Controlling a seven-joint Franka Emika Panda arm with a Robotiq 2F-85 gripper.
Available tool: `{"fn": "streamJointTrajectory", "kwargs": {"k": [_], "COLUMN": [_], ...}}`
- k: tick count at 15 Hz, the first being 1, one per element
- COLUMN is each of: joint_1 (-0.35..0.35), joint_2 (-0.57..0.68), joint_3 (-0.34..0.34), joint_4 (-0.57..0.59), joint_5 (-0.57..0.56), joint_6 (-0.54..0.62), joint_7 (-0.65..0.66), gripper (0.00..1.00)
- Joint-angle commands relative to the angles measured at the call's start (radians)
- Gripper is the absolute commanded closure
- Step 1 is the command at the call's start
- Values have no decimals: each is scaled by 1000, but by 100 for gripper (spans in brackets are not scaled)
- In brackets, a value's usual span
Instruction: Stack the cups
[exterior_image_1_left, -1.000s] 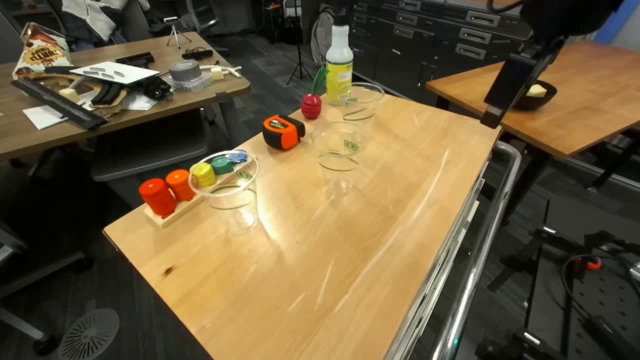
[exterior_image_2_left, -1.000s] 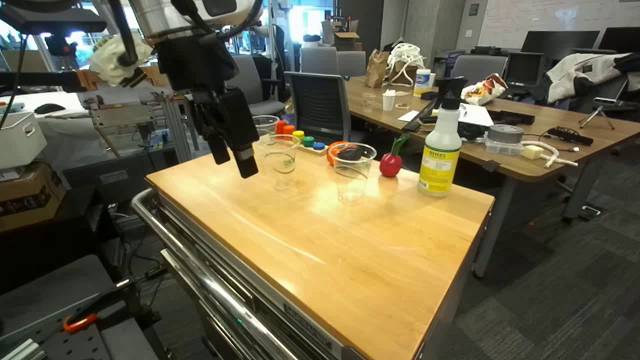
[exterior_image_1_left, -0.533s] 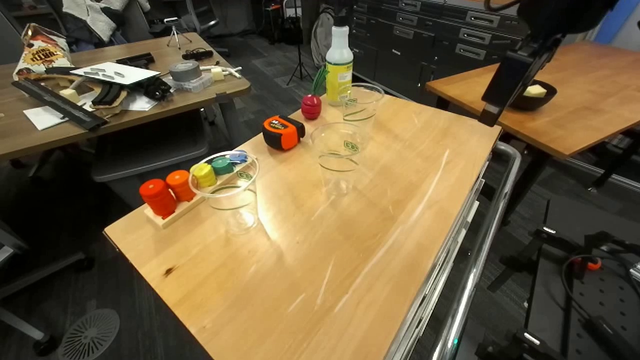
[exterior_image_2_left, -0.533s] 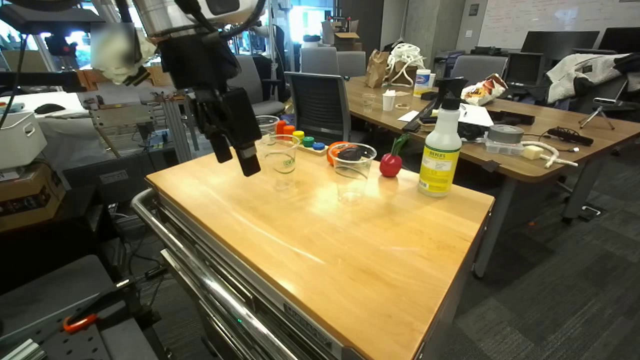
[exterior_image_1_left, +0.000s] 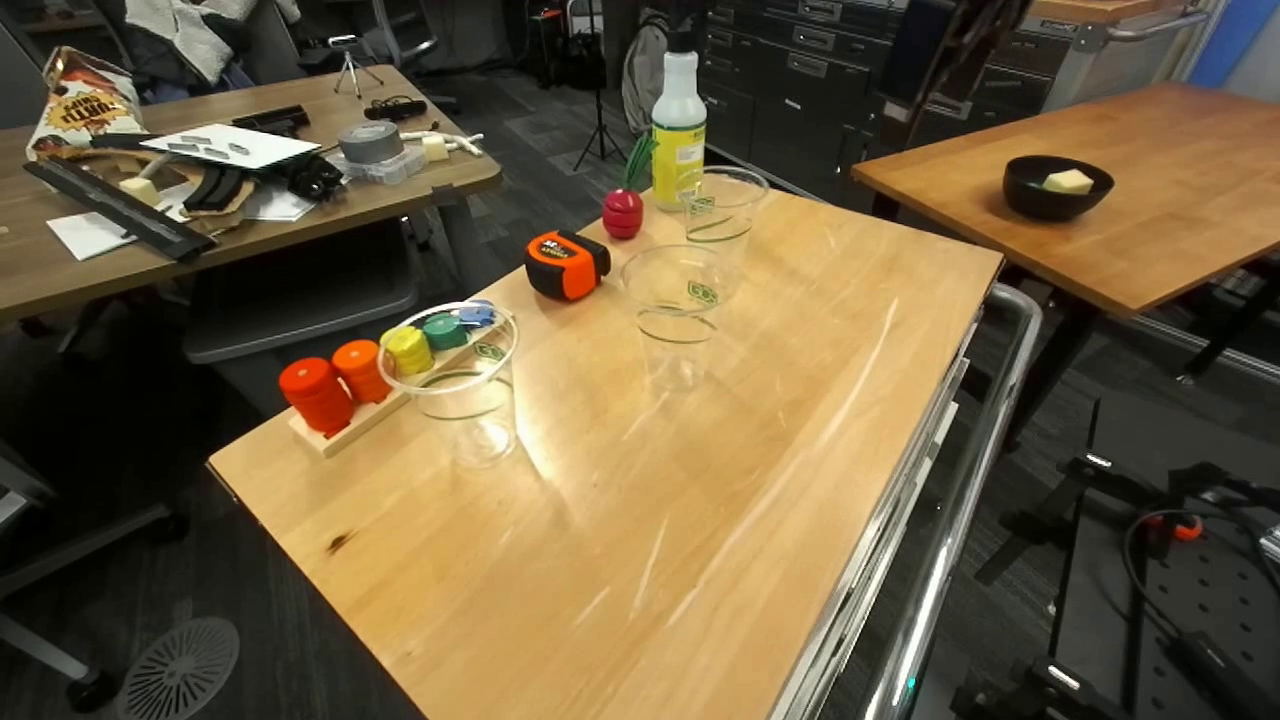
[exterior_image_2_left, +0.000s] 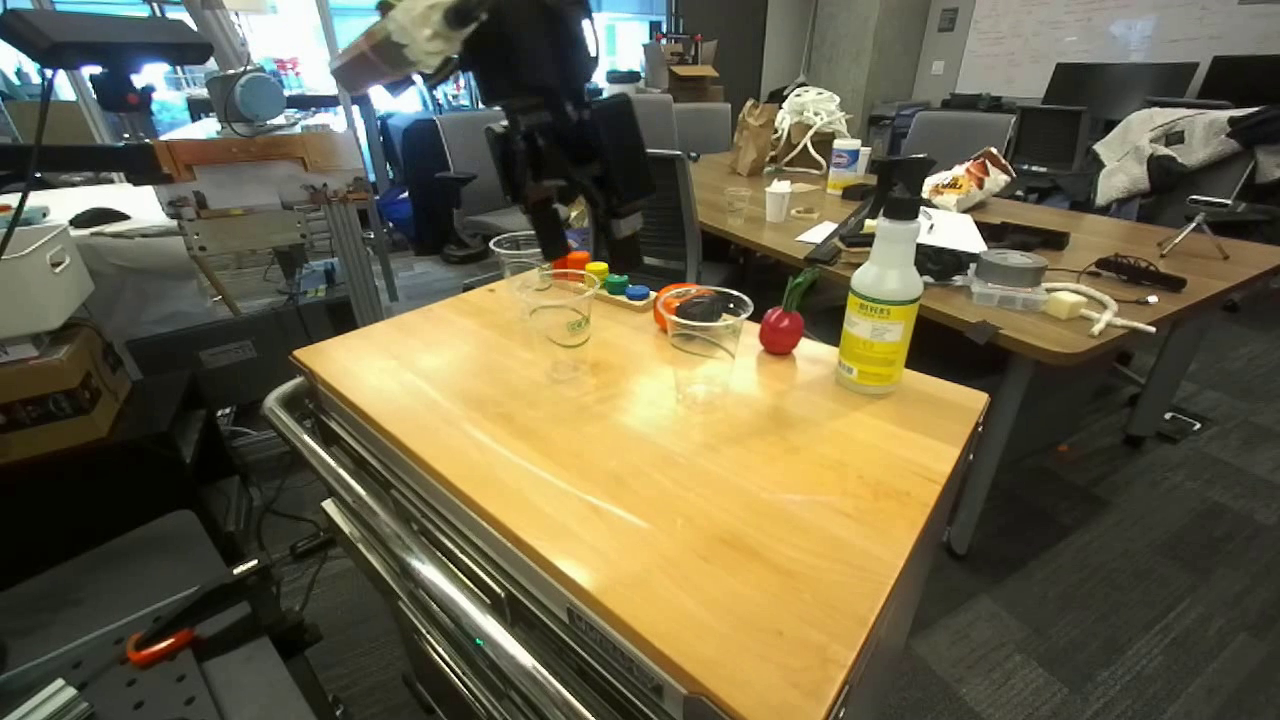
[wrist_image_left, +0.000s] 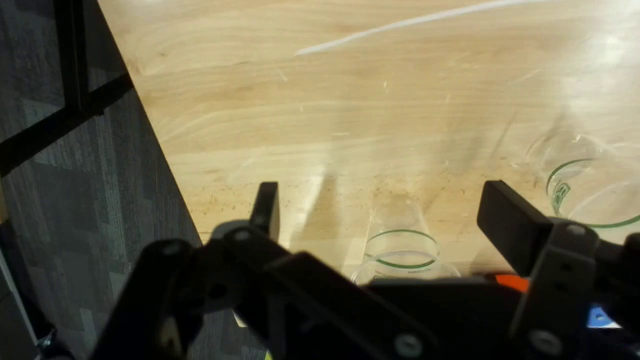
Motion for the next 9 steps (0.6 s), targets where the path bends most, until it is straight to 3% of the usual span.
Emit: {"fn": "streamJointTrajectory", "kwargs": {"k": [1,5,7,9], "joint_1": [25,30,20,22], "joint_2": [242,461,549,619], "joint_3": [-73,-101,-91,-89], "joint_4": [234,450,545,624], "joint_5": [87,282,311,266], "joint_6": [-26,-88,-143,-190], "joint_7": [-121,-293,-316,-292], "gripper": [0,0,0,0]}}
